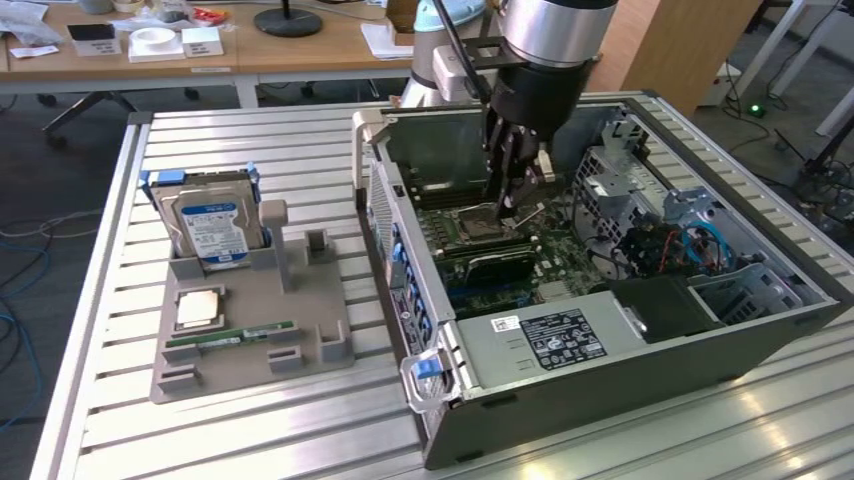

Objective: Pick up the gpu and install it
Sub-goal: 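Press down on the gpu until it lock into place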

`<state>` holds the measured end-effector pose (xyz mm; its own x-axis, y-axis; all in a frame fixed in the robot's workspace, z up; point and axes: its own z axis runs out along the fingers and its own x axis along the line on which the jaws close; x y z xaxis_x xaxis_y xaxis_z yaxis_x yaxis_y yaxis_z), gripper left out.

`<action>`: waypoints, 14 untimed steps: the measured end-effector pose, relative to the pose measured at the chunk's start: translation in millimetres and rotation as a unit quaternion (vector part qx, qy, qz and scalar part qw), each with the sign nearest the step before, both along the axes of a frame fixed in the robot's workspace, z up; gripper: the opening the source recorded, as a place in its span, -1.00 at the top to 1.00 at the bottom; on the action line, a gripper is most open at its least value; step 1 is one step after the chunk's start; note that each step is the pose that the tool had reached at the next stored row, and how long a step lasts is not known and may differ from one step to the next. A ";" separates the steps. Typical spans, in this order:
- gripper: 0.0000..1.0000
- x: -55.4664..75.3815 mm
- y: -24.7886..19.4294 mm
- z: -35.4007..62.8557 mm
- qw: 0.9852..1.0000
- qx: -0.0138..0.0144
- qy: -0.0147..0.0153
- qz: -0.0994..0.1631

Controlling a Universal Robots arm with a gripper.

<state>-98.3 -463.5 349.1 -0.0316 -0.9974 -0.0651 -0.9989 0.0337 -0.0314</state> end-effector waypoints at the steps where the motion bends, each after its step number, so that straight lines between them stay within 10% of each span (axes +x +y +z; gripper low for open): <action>1: 0.18 0.0 0.0 0.0 1.000 0.000 0.000 0.000; 14: 0.47 0.0 0.0 0.0 1.000 0.000 0.000 0.000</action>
